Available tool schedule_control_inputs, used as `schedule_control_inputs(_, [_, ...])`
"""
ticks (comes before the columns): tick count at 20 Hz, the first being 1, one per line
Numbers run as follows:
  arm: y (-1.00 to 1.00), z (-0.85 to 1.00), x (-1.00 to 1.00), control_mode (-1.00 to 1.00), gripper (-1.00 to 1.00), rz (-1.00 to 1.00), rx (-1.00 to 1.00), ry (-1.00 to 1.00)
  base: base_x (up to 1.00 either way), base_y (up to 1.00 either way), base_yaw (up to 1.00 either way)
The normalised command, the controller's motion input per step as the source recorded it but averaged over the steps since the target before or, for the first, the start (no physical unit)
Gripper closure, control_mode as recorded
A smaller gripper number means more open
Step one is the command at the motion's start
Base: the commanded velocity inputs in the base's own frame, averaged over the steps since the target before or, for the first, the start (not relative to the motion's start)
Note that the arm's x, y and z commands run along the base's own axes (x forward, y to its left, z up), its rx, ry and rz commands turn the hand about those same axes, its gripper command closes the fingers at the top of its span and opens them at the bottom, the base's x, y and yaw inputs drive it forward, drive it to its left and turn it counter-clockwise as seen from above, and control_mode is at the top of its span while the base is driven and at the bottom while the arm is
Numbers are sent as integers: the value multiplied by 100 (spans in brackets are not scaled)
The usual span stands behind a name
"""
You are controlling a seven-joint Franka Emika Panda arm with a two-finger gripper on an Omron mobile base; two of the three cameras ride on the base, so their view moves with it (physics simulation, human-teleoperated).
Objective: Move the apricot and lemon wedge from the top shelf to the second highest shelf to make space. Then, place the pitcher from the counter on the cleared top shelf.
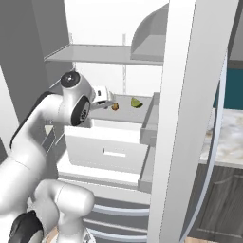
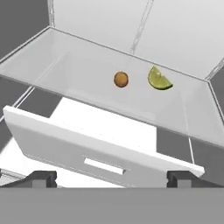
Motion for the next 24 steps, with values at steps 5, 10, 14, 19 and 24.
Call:
schedule_control_inputs(5, [16, -48, -78, -100, -100, 0, 14, -1, 0, 0, 0])
schedule_control_inputs(10, [25, -5, -59, -100, -100, -2, 2, -2, 0, 0, 0])
schedule_control_inputs(14, [1, 0, -29, -100, -100, -11, 0, 2, 0, 0, 0])
schedule_control_inputs(19, [0, 0, -2, -100, -100, -5, 0, 0, 0, 0, 0])
schedule_control_inputs(24, [0, 0, 0, -100, -100, 0, 0, 0, 0, 0, 0])
